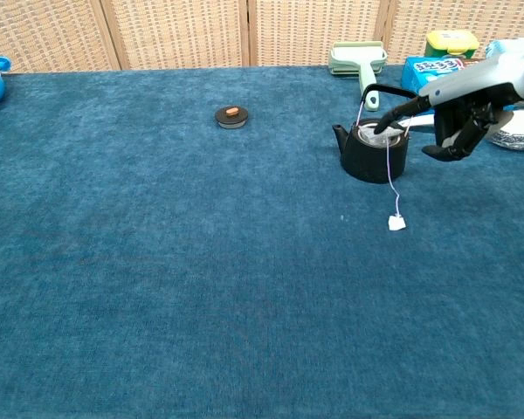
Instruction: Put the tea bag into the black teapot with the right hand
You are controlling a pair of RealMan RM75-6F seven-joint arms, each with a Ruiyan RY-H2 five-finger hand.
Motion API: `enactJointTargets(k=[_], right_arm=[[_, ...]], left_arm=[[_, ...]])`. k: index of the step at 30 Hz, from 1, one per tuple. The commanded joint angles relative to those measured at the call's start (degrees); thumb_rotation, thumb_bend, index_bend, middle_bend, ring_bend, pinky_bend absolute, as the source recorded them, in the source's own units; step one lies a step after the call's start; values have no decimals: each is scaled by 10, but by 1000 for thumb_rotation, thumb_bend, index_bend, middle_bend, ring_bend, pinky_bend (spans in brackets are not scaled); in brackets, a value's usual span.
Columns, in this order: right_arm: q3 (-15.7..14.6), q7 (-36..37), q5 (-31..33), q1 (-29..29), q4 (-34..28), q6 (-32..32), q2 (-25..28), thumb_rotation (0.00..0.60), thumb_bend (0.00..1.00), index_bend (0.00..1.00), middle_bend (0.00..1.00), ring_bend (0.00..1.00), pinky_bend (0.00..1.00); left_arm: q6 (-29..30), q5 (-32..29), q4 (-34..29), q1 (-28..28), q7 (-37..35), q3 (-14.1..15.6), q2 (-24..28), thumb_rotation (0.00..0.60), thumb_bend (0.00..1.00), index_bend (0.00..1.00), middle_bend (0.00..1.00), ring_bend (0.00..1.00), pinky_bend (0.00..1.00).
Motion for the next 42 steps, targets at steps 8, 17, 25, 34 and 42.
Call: enactJointTargets(k=[8,17,25,34,42], right_arm=[[-38,-23,59,46,42,-20,-29,600,677,32,1000,1000,1000],[-62,-43,107,85,70,-13,-52,600,676,32,1000,1000,1000],[-90,-60,154,115,80,-4,-61,600,676,32,1000,1000,1000],[-99,-72,163,115,28,44,-32,600,674,32,1000,1000,1000],[-66,-54,100,61,-69,134,24,600,663,32,1000,1000,1000]], left_arm=[[-1,-2,3,0,-1,0,-1,600,287,141,116,31,137],[1,-4,7,2,-6,0,-1,600,286,141,116,31,137],[0,-6,13,3,-13,1,-1,600,287,141,116,32,137],[2,-3,16,2,-17,0,-2,600,287,141,116,31,137],[13,1,10,10,-18,4,-1,600,287,141,116,31,137]])
